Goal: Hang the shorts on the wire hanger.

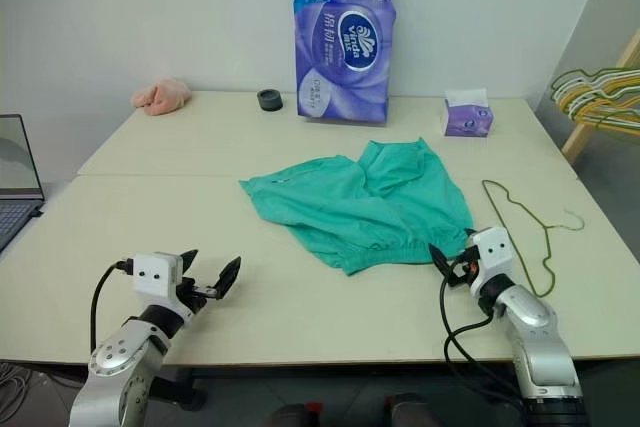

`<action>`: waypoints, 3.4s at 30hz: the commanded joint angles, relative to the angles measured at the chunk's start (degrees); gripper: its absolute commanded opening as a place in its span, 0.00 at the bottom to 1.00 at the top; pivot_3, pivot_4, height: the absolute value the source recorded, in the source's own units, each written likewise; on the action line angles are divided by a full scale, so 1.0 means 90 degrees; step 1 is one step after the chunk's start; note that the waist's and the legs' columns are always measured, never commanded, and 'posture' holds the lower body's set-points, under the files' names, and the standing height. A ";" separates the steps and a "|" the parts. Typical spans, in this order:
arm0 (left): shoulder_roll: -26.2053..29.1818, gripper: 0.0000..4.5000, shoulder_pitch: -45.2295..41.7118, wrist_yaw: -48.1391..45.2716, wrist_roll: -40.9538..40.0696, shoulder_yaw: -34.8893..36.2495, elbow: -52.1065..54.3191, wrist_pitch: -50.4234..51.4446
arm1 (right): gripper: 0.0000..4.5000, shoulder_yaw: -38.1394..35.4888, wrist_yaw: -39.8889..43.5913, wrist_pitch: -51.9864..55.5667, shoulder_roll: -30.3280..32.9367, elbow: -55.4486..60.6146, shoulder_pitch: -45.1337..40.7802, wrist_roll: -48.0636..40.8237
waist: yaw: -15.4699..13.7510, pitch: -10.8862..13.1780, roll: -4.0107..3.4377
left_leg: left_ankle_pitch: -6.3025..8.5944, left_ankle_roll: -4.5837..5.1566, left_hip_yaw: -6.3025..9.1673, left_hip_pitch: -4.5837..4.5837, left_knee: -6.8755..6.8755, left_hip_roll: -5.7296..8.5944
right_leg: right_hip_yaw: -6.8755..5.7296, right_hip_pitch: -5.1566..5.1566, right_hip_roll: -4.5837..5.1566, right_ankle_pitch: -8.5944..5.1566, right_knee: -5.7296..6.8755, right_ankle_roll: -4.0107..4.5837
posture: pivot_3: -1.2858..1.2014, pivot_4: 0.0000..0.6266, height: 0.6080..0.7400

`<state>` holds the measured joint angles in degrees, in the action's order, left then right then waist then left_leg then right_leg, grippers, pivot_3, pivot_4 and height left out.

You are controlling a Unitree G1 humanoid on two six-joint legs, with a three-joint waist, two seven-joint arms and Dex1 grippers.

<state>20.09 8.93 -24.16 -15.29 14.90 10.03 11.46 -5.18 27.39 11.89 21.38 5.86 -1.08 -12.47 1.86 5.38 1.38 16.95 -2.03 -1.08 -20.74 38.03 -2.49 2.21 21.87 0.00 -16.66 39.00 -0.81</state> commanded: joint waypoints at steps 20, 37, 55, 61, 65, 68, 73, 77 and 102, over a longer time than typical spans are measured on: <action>0.1200 0.99 -0.0351 -0.1624 -0.0033 -0.0731 0.0029 0.0086 | 1.00 0.0765 0.1649 0.0565 0.1072 0.1660 0.0158 -0.0446 | 0.0036 -0.0049 0.0019 | 0.0001 0.0001 -0.0048 -0.0001 -0.0001 -0.0009 | 0.0034 0.0024 -0.0013 0.0004 0.0001 -0.0009 | 0.48 0.09 1.00; 0.1002 0.99 -0.2124 -0.2151 0.0776 -0.2112 -0.1581 -0.0596 | 1.00 0.0947 0.1727 0.0873 0.1404 0.2353 0.0393 -0.0432 | 0.0331 -0.0049 0.0021 | 0.0001 0.0002 -0.0042 -0.0005 0.0001 -0.0008 | 0.0041 0.0024 -0.0018 0.0002 -0.0001 -0.0021 | 0.45 0.11 1.00; 0.2123 0.99 -0.2305 -0.3802 0.0165 -0.1661 -0.2305 -0.0779 | 1.00 0.2300 0.1757 0.0151 0.1180 0.1968 -0.0407 0.0792 | 0.0874 -0.0045 0.0021 | 0.0001 0.0002 -0.0040 -0.0004 0.0001 -0.0020 | 0.0045 0.0030 -0.0025 -0.0007 0.0003 -0.0041 | 0.43 0.13 1.00; 0.3046 0.99 -0.1724 -0.4844 -0.0616 -0.1167 -0.1636 0.0020 | 1.00 0.3244 0.1958 0.0199 0.0326 0.1062 -0.1400 0.1070 | 0.0996 -0.0019 0.0040 | 0.0001 0.0001 -0.0026 -0.0008 0.0000 -0.0032 | 0.0037 0.0035 -0.0020 -0.0005 0.0009 -0.0034 | 0.44 0.14 1.00; 0.3310 0.99 -0.1454 -0.4920 -0.0991 -0.0584 -0.1475 0.0277 | 1.00 0.3701 0.1856 0.0375 -0.0340 0.0338 -0.2003 0.1252 | 0.1016 -0.0004 0.0028 | 0.0001 0.0002 -0.0021 -0.0010 -0.0004 -0.0035 | 0.0035 0.0036 -0.0003 -0.0002 0.0008 -0.0025 | 0.44 0.14 1.00; 0.3359 0.99 -0.1339 -0.4936 -0.1134 -0.0373 -0.1359 0.0459 | 1.00 0.3730 0.1666 0.0251 -0.0778 -0.0354 -0.2420 0.1413 | 0.1015 -0.0001 0.0030 | 0.0001 0.0002 -0.0020 -0.0013 -0.0003 -0.0029 | 0.0034 0.0036 0.0010 0.0003 0.0007 -0.0019 | 0.45 0.14 1.00; 0.3389 0.99 -0.1235 -0.4846 -0.1125 -0.0226 -0.1217 0.0506 | 1.00 0.3908 0.1328 -0.0151 -0.1065 -0.1293 -0.2789 0.1996 | 0.0973 -0.0001 0.0030 | 0.0001 0.0002 -0.0011 -0.0015 -0.0005 -0.0028 | 0.0025 0.0037 0.0016 0.0008 0.0007 -0.0011 | 0.46 0.14 1.00; 0.3395 0.99 -0.1238 -0.4797 -0.1155 -0.0150 -0.1109 0.0631 | 1.00 0.4053 0.1170 -0.0449 -0.1066 -0.1725 -0.2879 0.2415 | 0.0970 0.0001 0.0027 | 0.0002 0.0002 -0.0006 -0.0018 -0.0008 -0.0025 | 0.0024 0.0038 0.0018 0.0008 0.0007 -0.0010 | 0.46 0.13 1.00; 0.3361 1.00 -0.1010 -0.4718 -0.1424 -0.0179 -0.0464 0.1154 | 0.01 0.3727 0.2064 -0.0222 -0.0606 -0.0892 -0.2705 0.2115 | 0.0985 0.0012 0.0024 | 0.0002 0.0003 0.0006 -0.0018 -0.0010 -0.0027 | 0.0020 0.0038 0.0021 0.0008 0.0009 -0.0010 | 0.46 0.14 1.00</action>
<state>49.73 -0.08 -66.06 -27.00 11.77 4.01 21.98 28.37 44.53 10.33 15.82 -5.57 -25.31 7.72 10.73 5.49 1.60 16.97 -2.01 -1.03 -20.90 37.94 -2.74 2.39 22.22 0.18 -16.59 39.07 -0.89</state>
